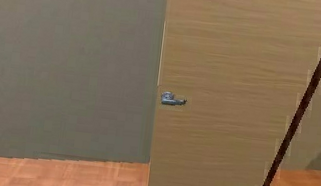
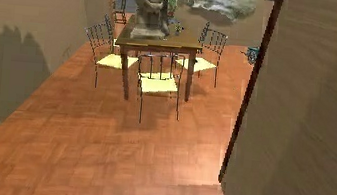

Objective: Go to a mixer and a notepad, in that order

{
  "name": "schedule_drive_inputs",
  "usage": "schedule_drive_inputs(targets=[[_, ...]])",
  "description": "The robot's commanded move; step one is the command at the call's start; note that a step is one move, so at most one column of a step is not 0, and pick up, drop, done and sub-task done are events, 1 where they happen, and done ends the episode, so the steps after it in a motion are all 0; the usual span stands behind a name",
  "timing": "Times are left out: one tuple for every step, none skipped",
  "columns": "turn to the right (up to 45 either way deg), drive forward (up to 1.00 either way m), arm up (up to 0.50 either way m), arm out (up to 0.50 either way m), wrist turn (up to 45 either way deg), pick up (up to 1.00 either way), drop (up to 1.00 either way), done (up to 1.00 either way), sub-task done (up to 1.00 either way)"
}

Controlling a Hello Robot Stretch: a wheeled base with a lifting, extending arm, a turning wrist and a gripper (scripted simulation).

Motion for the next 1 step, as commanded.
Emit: schedule_drive_inputs(targets=[[-45.0,0.00,0.00,0.00,0.0,0.00,0.00,0.00,0.00]])
